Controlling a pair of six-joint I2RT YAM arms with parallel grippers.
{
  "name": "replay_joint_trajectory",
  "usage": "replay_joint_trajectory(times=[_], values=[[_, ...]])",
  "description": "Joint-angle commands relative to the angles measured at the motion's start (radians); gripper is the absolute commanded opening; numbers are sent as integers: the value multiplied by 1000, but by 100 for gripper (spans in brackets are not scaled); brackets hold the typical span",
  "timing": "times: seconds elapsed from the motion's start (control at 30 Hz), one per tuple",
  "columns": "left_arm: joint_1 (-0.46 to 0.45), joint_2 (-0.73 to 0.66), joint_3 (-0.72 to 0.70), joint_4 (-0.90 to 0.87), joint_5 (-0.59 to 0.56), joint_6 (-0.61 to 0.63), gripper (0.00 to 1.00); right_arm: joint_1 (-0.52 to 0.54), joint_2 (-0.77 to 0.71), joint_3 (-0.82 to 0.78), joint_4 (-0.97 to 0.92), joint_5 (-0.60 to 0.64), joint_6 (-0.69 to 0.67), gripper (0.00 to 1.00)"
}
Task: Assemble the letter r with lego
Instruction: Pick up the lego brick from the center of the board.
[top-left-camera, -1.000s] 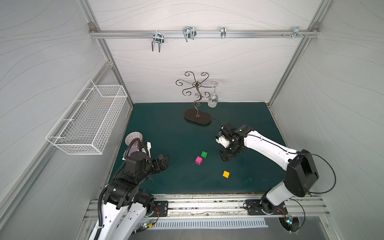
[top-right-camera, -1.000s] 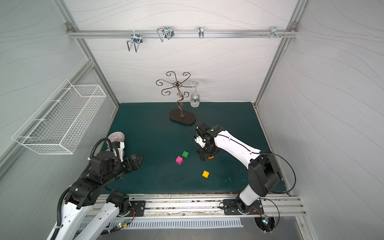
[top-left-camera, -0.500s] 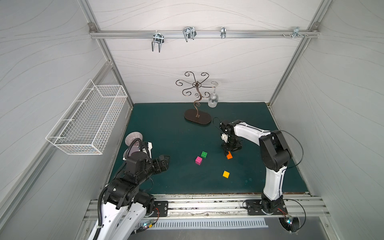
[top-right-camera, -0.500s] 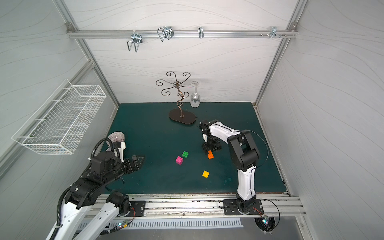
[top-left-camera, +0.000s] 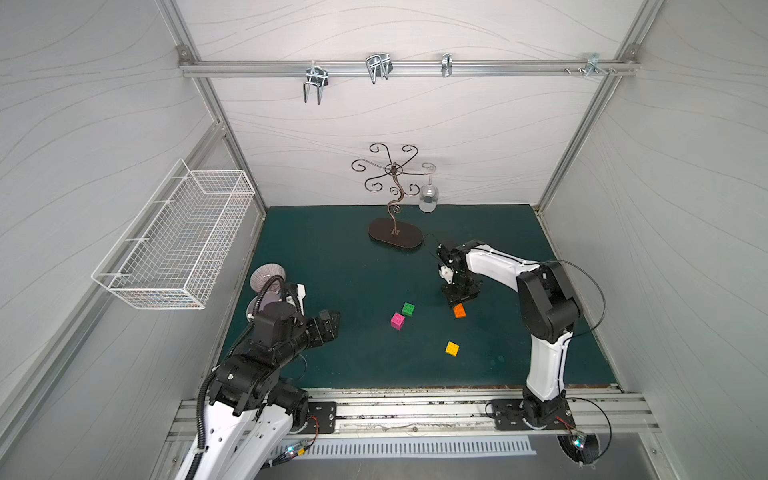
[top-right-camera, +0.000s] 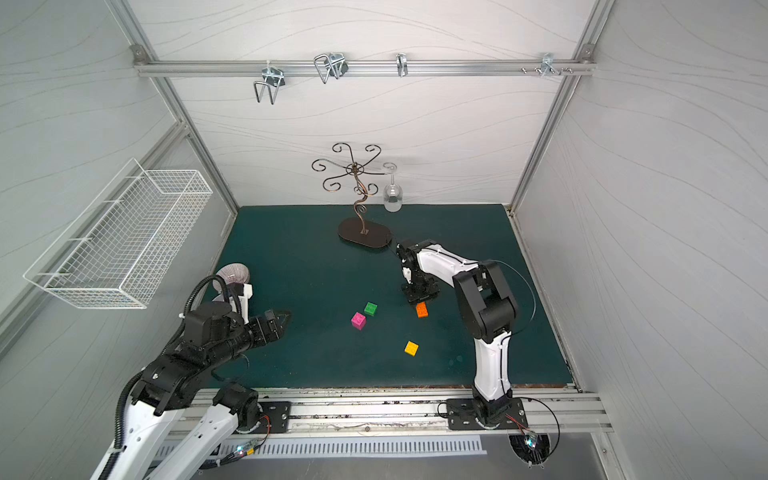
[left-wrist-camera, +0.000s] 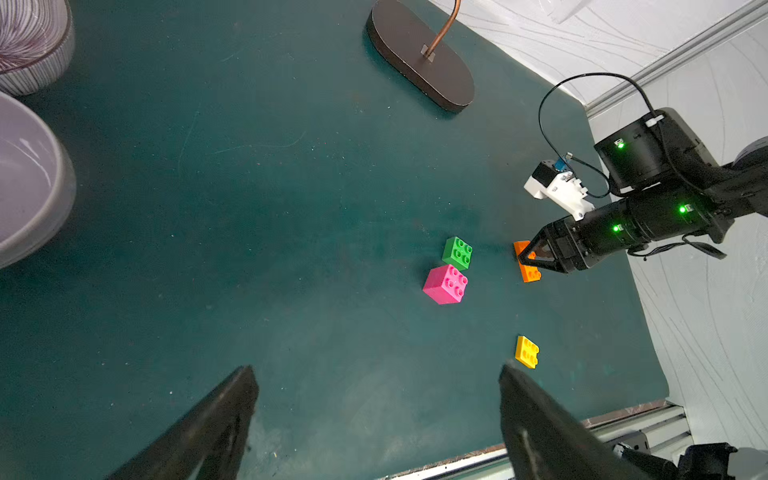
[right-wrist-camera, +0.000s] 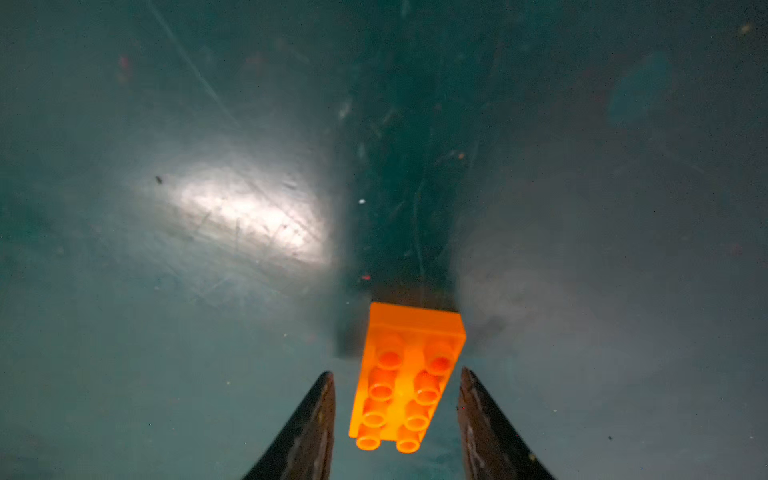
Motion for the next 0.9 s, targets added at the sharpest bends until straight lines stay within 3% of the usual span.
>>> replay_joint_trajectory(times=[0.0,0.23,0.4,0.6,0.83,0.87], values=[[-4,-4,1,47,-11,-7,94,7,5,-21,-14,-1,18,49],[-4,1,1,48,-11,-9,94,7,-25,-38,-27,11,34,49],[-6,-4,2,46,-11,-8,94,6,-14,-38,-26,5,28,43],[-6,-4,1,46,-14,-9,94,22,-9,-38,-26,5,20,27],[-6,-6,1,47,-13,-9,94,80,-30,-28,-53,4,3,0],[-6,-6,1,47,-13,-9,94,97,-44,-30,-58,3,0,0]])
